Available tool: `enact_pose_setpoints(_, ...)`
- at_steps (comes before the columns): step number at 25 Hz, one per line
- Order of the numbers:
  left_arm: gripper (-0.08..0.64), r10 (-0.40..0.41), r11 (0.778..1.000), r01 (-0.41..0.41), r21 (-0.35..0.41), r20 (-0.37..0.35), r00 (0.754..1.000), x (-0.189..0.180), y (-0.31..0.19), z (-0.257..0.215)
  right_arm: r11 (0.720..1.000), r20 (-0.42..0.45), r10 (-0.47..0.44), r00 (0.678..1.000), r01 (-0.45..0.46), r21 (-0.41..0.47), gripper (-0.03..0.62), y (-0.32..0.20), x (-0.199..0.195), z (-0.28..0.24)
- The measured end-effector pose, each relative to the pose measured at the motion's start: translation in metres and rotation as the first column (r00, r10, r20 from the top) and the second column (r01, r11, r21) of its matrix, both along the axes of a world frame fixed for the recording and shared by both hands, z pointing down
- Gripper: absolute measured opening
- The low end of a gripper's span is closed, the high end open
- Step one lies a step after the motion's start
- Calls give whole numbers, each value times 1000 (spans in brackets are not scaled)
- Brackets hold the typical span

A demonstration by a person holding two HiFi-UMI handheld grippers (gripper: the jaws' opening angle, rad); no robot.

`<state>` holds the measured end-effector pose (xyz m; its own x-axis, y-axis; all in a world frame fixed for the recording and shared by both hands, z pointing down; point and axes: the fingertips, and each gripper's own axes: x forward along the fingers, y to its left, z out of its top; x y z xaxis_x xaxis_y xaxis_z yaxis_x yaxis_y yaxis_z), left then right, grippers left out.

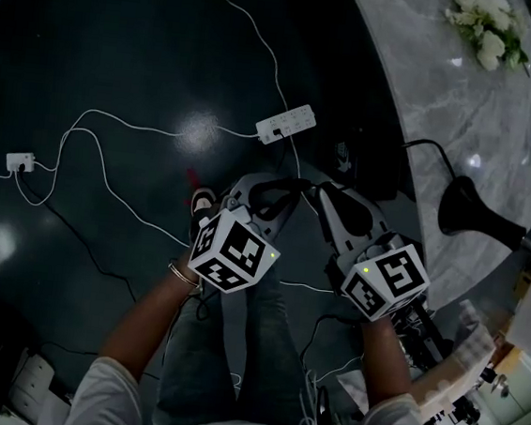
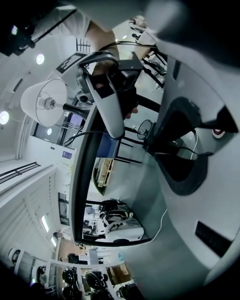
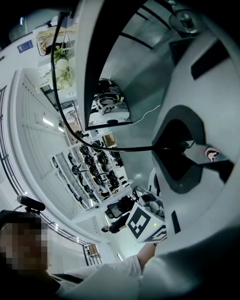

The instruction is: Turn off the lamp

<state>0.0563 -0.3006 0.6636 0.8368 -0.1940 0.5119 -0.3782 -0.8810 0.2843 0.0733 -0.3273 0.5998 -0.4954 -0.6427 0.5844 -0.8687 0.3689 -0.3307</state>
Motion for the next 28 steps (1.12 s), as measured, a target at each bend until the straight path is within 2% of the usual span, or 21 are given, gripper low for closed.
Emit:
enact_pose_setpoints(3, 80, -35, 999, 35, 5, -11, 999, -5, -4, -2, 1000, -8, 21, 1000, -21, -9, 15, 0, 2, 5)
enact_pose_setpoints(8, 76, -158, 987, 158, 30, -17, 987, -22, -20, -4, 997, -15, 70, 997, -70, -30, 15, 0, 9, 26)
enact_pose_setpoints(10, 25, -209, 977, 209, 41, 3, 978, -31, -26, 0, 994, -15, 104, 995, -104, -38, 15, -1, 13, 34)
enact_pose_setpoints(14, 9, -282, 959, 280, 43, 51, 958, -46, -35, 16, 983, -32, 176, 984, -177, -40, 15, -5, 21, 52)
enact_pose_setpoints(20, 8, -324, 946, 325, 8, 62, 944, -56, -36, 31, 964, -52, 260, 964, -262, -47, 15, -15, 32, 84)
enact_pose_setpoints(25, 8, -331, 944, 331, 0, 63, 942, -58, -34, 38, 943, -67, 332, 941, -334, -13, 15, -30, 41, 95)
enact_pose_setpoints(28, 8, -336, 942, 336, 2, 63, 940, -57, -34, 38, 939, -74, 344, 936, -345, 9, 17, -34, 43, 95)
